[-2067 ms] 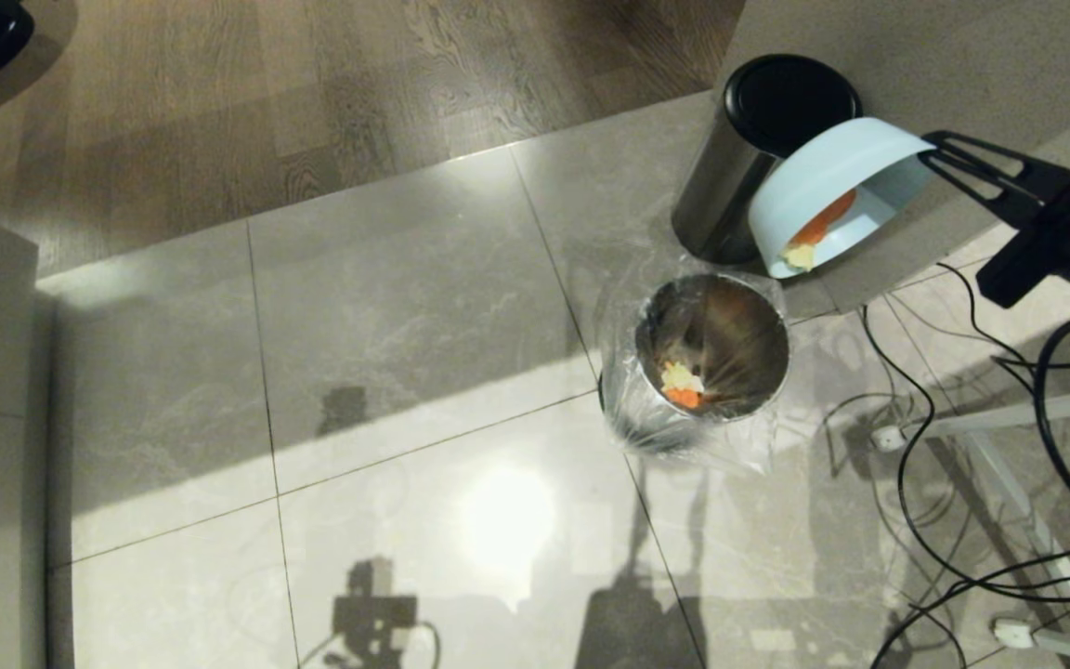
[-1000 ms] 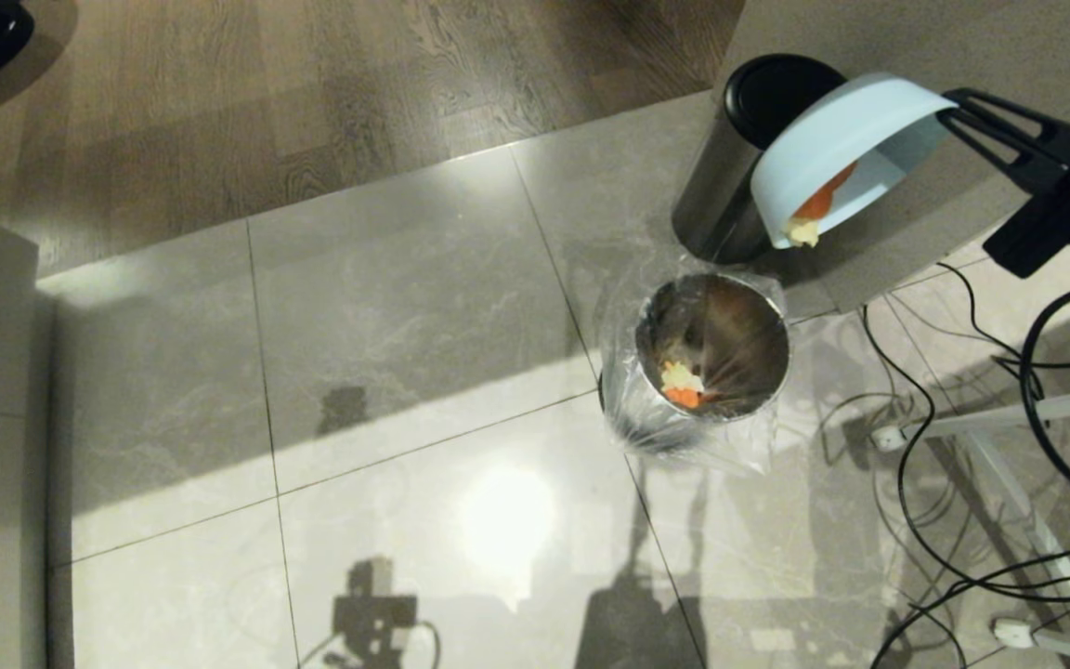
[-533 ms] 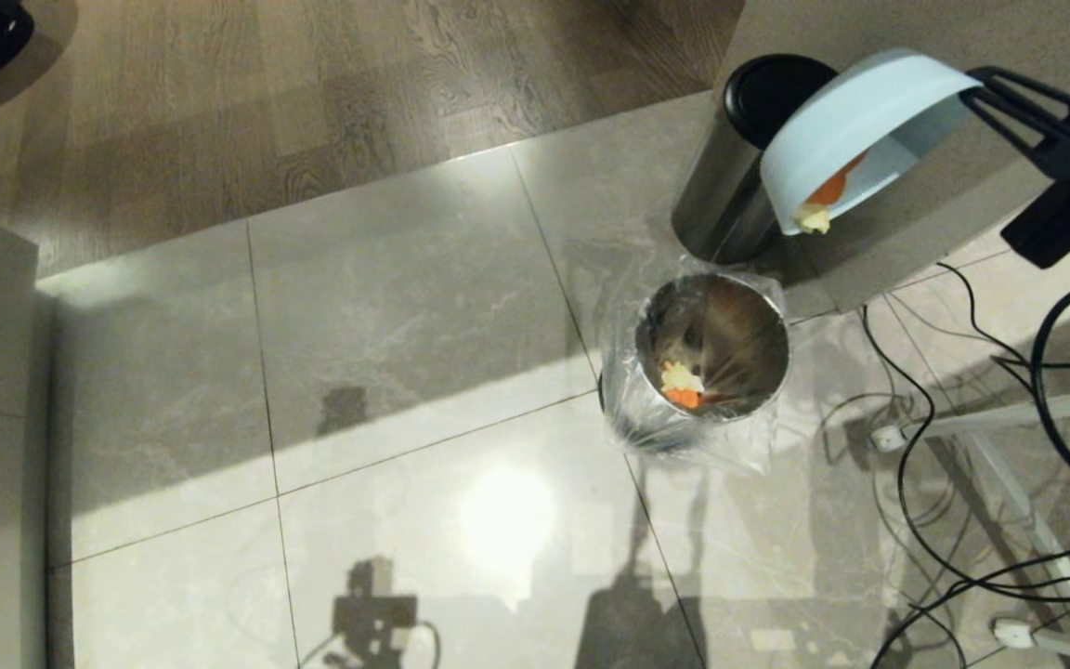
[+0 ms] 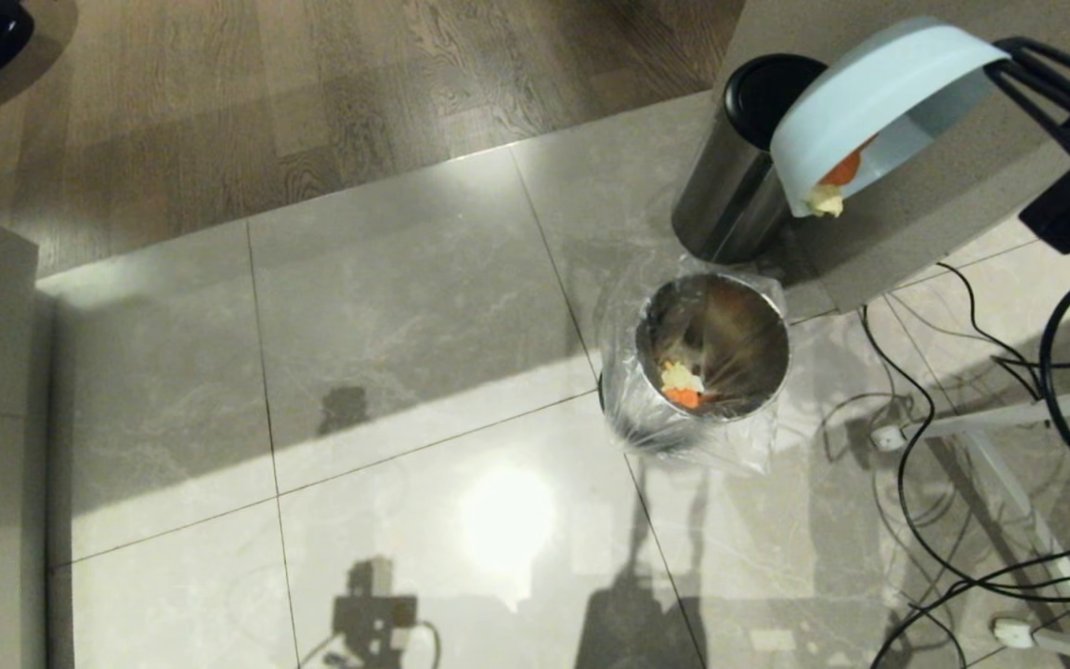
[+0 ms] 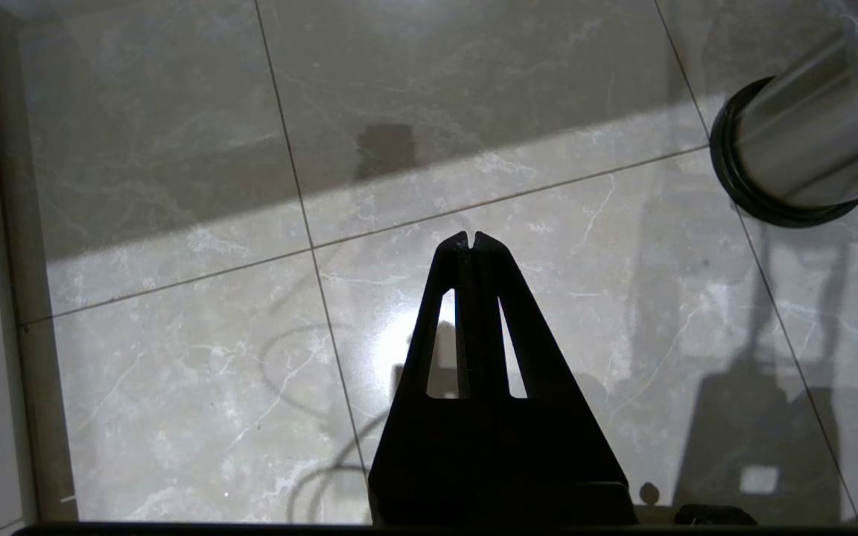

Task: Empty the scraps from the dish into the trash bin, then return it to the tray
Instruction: Pour the leftover food from the bowl into the trash can

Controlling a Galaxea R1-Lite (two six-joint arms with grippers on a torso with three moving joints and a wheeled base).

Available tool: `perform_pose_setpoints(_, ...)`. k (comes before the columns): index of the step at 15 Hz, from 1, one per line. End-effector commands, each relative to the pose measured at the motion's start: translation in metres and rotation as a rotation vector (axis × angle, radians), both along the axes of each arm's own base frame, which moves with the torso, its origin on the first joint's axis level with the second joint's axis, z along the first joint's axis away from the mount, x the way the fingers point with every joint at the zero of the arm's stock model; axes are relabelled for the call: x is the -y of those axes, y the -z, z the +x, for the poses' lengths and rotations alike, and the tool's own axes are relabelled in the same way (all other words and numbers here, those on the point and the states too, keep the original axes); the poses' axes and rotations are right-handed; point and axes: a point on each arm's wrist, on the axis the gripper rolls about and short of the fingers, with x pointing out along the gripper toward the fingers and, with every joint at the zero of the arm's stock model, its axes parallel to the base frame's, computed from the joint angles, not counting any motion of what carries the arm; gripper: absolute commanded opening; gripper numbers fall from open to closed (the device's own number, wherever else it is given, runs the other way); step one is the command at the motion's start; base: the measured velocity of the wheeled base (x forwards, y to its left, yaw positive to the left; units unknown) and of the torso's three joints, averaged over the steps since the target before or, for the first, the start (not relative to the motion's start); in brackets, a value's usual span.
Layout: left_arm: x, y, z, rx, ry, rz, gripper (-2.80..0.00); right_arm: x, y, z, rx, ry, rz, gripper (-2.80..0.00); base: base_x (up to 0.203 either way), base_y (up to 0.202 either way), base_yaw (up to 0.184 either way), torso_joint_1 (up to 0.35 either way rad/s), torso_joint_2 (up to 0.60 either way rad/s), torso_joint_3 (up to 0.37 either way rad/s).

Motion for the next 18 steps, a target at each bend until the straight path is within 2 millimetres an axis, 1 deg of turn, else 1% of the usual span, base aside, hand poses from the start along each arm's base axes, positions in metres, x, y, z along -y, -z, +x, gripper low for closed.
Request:
perform_pose_setpoints(1,0.000,0.000,0.000,-0.001,0.000,0.000,-2.80,0.000,-0.007,-0.001,0.034,-0.016,-0.015,-2.80,0.000,0.000,0.000,0.000,0.00,0.000)
perform_pose_setpoints(10,0.000,0.000,0.000,-0.001,0.000,0.000,-2.80,0.000,-0.020,-0.002,0.030,-0.062,0.017,-2.80,0.000,0.000,0.000,0.000,0.00,0.000)
perform_pose_setpoints(13,0.000,0.000,0.000,-0.001,-0.001,0.000,-2.80,0.000,-0.021,-0.002,0.027,-0.067,0.021,-2.80,0.000,0.000,0.000,0.000,0.00,0.000)
perform_pose_setpoints(18,0.000,0.000,0.000,-0.001,-0.001,0.000,-2.80,-0.001,-0.025,-0.010,0.030,-0.130,0.011,-2.80,0.000,0.000,0.000,0.000,0.00,0.000)
